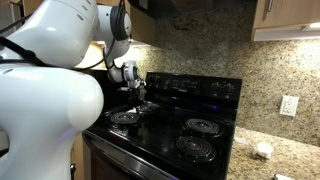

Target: Wipe the stove with the napkin

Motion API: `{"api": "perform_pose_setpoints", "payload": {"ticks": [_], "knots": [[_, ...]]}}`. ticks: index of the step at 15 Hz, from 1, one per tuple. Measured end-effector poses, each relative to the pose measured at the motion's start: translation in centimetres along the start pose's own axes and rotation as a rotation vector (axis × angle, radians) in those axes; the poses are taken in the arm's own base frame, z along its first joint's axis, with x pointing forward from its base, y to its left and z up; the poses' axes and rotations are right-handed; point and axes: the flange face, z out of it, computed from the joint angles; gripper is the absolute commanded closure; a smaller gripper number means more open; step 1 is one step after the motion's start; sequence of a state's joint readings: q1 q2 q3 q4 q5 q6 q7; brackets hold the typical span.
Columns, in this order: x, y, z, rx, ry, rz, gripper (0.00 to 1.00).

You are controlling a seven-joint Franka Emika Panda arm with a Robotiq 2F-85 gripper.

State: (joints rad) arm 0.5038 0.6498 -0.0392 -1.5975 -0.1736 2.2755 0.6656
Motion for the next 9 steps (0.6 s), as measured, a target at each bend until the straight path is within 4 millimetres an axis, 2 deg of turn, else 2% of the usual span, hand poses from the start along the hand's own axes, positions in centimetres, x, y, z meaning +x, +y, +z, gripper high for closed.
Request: {"api": "perform_pose_setpoints", "payload": {"ticks": [3,5,9], "knots": [[0.1,3.2,0.5,-0.018,-0.019,0.072,0.92],[0.3,6.6,1.5,-0.042,-0.043,0.132,0.92],[0.2,12.3,2.3,-0.048,-0.065,0.234,0.92]]}}
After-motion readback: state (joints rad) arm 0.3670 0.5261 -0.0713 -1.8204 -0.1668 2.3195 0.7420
